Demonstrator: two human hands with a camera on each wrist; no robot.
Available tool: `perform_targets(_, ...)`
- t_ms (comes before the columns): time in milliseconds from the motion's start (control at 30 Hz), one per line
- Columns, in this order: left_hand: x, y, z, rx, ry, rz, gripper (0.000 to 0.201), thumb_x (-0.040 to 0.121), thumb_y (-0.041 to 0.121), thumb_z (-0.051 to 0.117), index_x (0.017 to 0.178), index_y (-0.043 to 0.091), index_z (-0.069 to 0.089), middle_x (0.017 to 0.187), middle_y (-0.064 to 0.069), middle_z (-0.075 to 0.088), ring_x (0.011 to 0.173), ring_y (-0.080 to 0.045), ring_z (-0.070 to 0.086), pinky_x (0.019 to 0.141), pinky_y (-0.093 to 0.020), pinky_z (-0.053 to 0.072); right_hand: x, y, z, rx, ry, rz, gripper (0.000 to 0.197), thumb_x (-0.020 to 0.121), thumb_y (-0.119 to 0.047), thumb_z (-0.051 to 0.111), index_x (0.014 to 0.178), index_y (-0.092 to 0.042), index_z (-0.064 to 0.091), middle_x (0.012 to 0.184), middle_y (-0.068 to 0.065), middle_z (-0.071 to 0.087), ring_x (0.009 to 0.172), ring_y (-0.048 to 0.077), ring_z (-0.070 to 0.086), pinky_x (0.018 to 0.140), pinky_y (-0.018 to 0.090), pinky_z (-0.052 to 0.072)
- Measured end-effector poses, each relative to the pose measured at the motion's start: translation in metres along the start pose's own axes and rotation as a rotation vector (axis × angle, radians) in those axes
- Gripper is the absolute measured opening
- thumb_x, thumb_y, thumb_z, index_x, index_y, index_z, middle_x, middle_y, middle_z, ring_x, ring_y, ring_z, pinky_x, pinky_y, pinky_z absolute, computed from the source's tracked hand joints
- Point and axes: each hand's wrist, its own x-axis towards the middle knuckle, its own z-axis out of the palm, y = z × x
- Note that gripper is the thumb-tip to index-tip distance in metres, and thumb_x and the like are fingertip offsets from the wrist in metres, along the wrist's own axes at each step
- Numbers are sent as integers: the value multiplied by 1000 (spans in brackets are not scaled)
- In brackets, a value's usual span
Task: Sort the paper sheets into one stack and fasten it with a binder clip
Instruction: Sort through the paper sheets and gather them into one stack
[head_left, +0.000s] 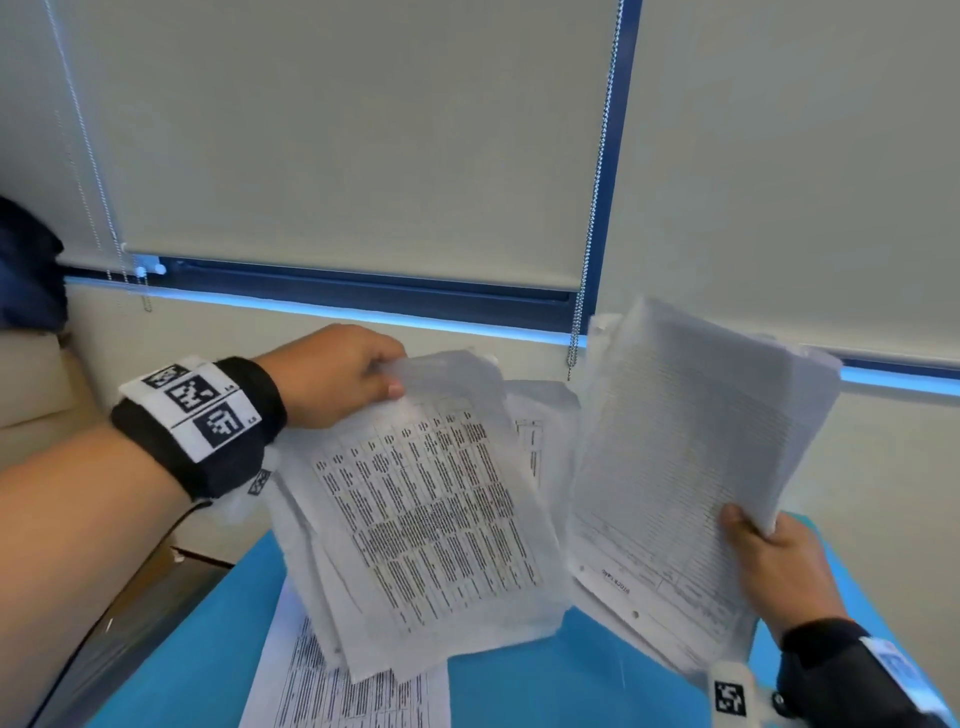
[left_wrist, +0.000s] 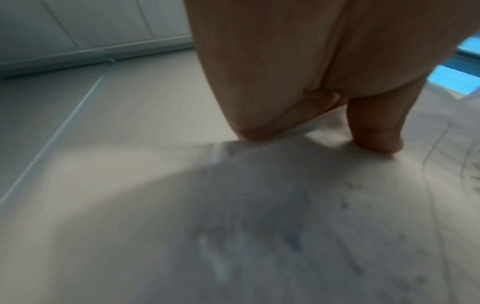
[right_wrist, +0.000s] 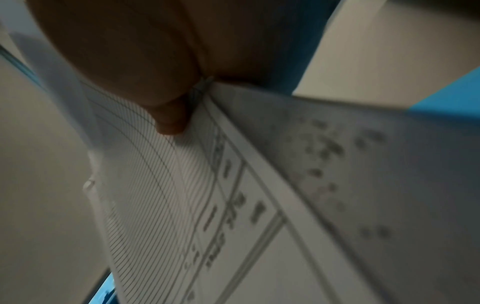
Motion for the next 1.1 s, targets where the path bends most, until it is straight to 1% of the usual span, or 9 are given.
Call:
perform_targets(200,15,49,19,148,-8,197,25,96,38,54,112,22,65,158,5,24,140,-18,31,114,-32,26,-19,-19,33,-83,-310,-96,22,91,-8,62,69,-11,66,68,6,68,64,17,58,61,32,45)
perform_targets(333,26,75,33,219,20,285,25,96,38,52,115,26,65,165,3,-1,151,-17,-2,123,-42,1,-40,-34,49,-91,-509,-239,30,88,8,57,78,-19,66,71,-21,71,65,-2,62,59,8,46)
perform_targets(400,29,80,32,269,35,300,24,96,38,51,112,28,66,159,-2,24,147,-21,19,120,-42,11,-46,-41,54,-57,-543,-285,31,87,13,55,75,-14,60,62,-26,66,58,-8,59,55,5,44)
perform_targets(467,31,82,28,319,50,299,22,96,38,49,106,26,65,120,-1,56,114,-23,52,103,-38,35,-47,-38,56,-70,-558,-330,30,90,9,56,80,-19,64,73,-27,69,67,-8,62,62,9,47)
perform_targets(533,30,82,27,339,39,284,23,98,38,47,104,23,63,96,2,58,88,-19,57,89,-37,46,-48,-35,55,-67,-592,-336,37,93,-1,57,89,-35,71,90,-22,72,82,-1,68,71,19,53)
perform_targets(667,31,75,31,344,32,257,23,98,33,45,97,18,62,90,0,59,79,-19,58,72,-32,49,-48,-38,55,91,-619,-139,27,94,-16,53,80,-20,76,86,2,77,83,23,72,82,43,57)
perform_targets(800,32,63,34,282,32,200,21,98,32,46,83,19,55,85,0,56,76,-20,57,70,-34,49,-47,-24,55,416,-612,79,60,87,-64,41,94,-16,77,99,10,75,94,28,70,80,39,53)
perform_targets(933,32,55,39,218,54,167,22,97,34,48,83,18,56,83,-1,58,75,-21,58,69,-36,49,-58,-27,59,303,-684,-161,53,70,-41,73,114,-12,66,108,-1,75,103,16,70,81,22,54)
perform_targets(1100,34,55,39,75,117,211,22,95,41,52,87,22,55,85,1,62,75,-16,57,69,-34,48,-57,-31,66,252,-593,-130,44,71,-28,85,111,-18,70,105,-2,76,99,16,71,91,41,53)
